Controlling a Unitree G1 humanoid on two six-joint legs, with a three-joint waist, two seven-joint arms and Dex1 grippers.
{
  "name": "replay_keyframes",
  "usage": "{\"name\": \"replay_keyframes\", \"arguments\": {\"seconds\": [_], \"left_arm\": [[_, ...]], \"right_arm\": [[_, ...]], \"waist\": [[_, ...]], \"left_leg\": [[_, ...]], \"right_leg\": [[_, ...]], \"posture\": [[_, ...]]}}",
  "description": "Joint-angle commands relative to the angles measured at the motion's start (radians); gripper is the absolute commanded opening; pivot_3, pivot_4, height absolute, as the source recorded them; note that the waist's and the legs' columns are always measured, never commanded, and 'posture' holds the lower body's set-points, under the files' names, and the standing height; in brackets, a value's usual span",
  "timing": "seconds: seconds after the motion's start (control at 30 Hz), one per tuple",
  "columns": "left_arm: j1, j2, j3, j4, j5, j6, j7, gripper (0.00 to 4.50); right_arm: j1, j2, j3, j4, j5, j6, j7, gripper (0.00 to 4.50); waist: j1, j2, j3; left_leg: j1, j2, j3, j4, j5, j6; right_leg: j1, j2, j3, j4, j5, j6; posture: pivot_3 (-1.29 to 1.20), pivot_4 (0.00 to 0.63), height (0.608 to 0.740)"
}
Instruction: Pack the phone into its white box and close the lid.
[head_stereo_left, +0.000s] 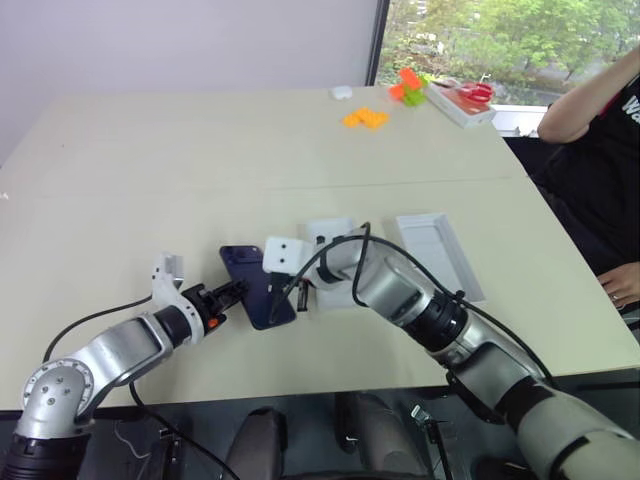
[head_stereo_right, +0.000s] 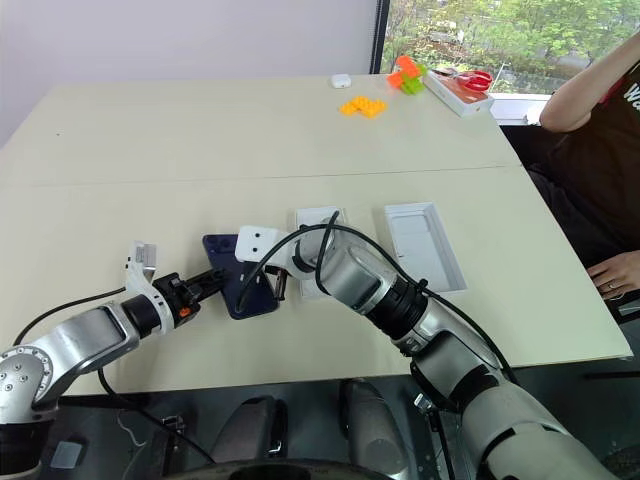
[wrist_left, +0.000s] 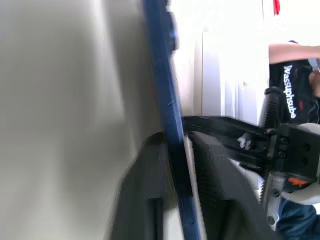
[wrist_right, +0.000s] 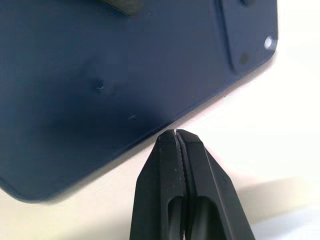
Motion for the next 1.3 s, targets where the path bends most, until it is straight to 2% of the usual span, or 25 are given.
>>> {"name": "replay_keyframes", "arguments": {"seconds": [0.03, 0.23, 0.33, 0.47, 0.7, 0.77, 0.9, 1.1, 1.3], "left_arm": [[0.009, -0.002, 0.031, -0.025, -0.006, -0.006, -0.005, 0.08], [0.003, -0.019, 0.061, -0.046, -0.006, -0.011, -0.019, 0.08], [-0.055, 0.021, 0.053, -0.073, -0.006, -0.002, -0.002, 0.08], [-0.167, -0.016, 0.017, -0.098, -0.006, -0.01, 0.004, 0.08], [-0.461, -0.178, -0.223, -0.04, 0.04, -0.022, 0.142, 0.08], [-0.486, -0.216, -0.25, -0.027, 0.081, -0.026, 0.147, 0.08], [-0.484, -0.279, -0.289, 0.049, 0.065, -0.026, 0.19, 0.08], [-0.473, -0.319, -0.298, 0.107, 0.076, -0.01, 0.23, 0.08], [-0.498, -0.335, -0.306, 0.162, 0.088, 0.028, 0.222, 0.08]], "right_arm": [[-0.038, -0.032, -0.077, -0.107, 0.022, 0.032, 0.001, 0.0], [-0.024, -0.141, -0.179, -0.25, 0.074, 0.098, 0.02, 0.0], [0.051, -0.217, -0.318, -0.366, 0.154, 0.07, 0.038, 0.0], [0.171, -0.257, -0.479, -0.45, 0.273, 0.007, 0.045, 0.0], [0.447, -0.347, -0.673, -0.469, 0.4, -0.084, 0.039, 0.0], [0.491, -0.367, -0.703, -0.461, 0.427, -0.082, 0.038, 0.0], [0.575, -0.422, -0.733, -0.454, 0.451, -0.098, 0.031, 0.0], [0.626, -0.463, -0.788, -0.471, 0.499, -0.082, 0.004, 0.0], [0.694, -0.499, -0.85, -0.48, 0.591, -0.101, 0.039, 0.0]], "waist": [[0.0, 0.0, 0.0], [0.0, 0.0, 0.001], [0.007, 0.0, 0.003], [0.026, 0.0, 0.003], [0.044, 0.0, 0.003], [0.04, 0.0, 0.003], [0.028, 0.0, 0.004], [0.028, 0.0, 0.004], [0.029, 0.0, 0.004]], "left_leg": [[-0.001, 0.0, 0.0, 0.0, 0.0, 0.0], [-0.001, 0.0, 0.0, 0.0, 0.0, 0.0], [-0.002, -0.001, 0.0, 0.0, 0.0, 0.0], [-0.004, -0.001, 0.001, 0.0, 0.0, 0.0], [-0.006, -0.004, 0.001, 0.001, 0.0, 0.0], [-0.005, -0.005, 0.002, 0.001, 0.0, 0.0], [-0.003, -0.004, 0.002, 0.001, 0.0, 0.0], [0.0, -0.003, 0.002, 0.001, 0.0, 0.0], [0.0, -0.004, 0.001, 0.001, 0.0, 0.0]], "right_leg": [[0.0, 0.0, 0.0, 0.0, 0.0, 0.0], [-0.001, 0.0, 0.0, -0.001, 0.0, 0.0], [-0.002, 0.0, -0.001, -0.001, -0.001, 0.001], [-0.002, 0.0, 0.0, -0.001, -0.001, 0.002], [-0.002, -0.002, 0.0, -0.002, 0.001, 0.0], [-0.002, -0.003, 0.003, -0.002, 0.001, 0.001], [-0.001, -0.001, 0.003, -0.001, 0.001, 0.001], [0.0, 0.002, 0.003, 0.001, -0.001, 0.004], [0.002, 0.001, 0.003, 0.0, -0.001, 0.004]], "posture": [[0.0, 0.15, 0.74], [0.0, 0.15, 0.74], [0.0, 0.15, 0.74], [0.0, 0.15, 0.74], [0.0, 0.15, 0.74], [0.0, 0.15, 0.74], [0.0, 0.15, 0.74], [0.0, 0.15, 0.74], [0.0, 0.15, 0.74]]}}
